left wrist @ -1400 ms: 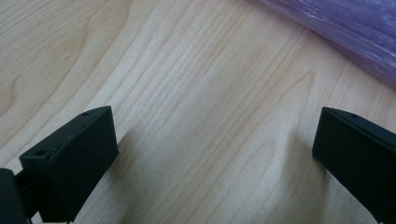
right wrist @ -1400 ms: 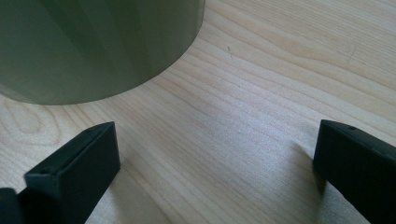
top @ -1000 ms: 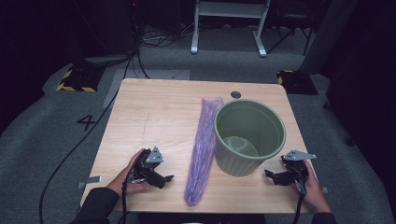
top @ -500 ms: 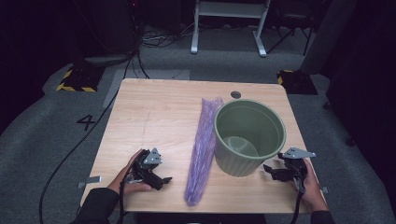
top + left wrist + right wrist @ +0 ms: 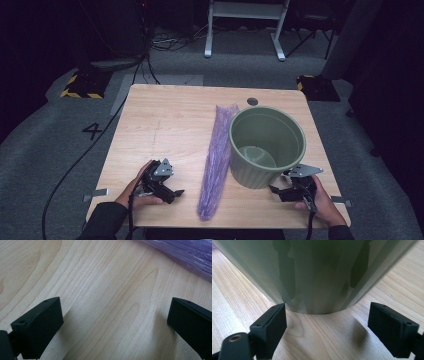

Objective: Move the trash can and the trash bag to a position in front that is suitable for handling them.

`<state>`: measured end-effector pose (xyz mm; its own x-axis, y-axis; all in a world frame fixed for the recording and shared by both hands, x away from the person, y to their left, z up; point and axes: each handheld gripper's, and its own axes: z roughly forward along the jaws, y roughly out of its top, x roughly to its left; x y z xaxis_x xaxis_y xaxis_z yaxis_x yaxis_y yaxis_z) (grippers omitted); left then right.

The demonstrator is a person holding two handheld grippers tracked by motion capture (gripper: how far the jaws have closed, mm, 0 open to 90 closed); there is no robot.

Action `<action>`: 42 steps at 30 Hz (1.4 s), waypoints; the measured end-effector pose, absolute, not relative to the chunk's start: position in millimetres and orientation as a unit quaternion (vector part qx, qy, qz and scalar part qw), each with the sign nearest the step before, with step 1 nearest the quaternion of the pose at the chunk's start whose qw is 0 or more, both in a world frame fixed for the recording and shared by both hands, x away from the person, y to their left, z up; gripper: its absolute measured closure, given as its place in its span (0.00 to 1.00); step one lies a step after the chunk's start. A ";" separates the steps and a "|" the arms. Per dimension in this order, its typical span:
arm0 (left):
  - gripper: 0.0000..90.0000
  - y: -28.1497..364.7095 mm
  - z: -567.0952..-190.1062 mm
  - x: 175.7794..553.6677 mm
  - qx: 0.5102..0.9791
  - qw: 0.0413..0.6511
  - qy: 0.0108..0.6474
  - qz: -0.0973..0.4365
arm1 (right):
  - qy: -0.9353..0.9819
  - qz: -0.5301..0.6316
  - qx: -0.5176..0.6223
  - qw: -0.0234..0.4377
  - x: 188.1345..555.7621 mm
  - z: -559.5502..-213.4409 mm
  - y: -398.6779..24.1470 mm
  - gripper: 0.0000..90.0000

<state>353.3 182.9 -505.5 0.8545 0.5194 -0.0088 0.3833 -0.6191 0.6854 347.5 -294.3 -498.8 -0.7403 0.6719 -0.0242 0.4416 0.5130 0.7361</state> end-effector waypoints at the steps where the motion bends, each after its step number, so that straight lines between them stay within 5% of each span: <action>1: 0.00 182.9 -505.5 353.3 0.895 0.356 0.252 0.095 | 0.856 0.371 0.325 0.155 347.5 -498.8 -294.3 0.18; 7: 0.06 182.4 -504.4 350.1 0.895 0.365 0.239 0.095 | 0.862 0.377 0.305 0.148 349.9 -498.3 -291.1 0.17; 9: 0.21 181.2 -502.8 349.7 0.895 0.373 0.230 0.090 | 0.861 0.377 0.304 0.153 350.4 -497.3 -289.8 0.17; 25: 0.18 148.4 -483.2 342.9 0.886 0.406 0.209 0.086 | 0.857 0.389 0.297 0.163 354.1 -495.3 -279.9 0.18; 42: 0.19 105.7 -496.1 380.4 0.891 0.384 0.223 0.091 | 0.856 0.392 0.294 0.165 356.3 -496.5 -273.3 0.18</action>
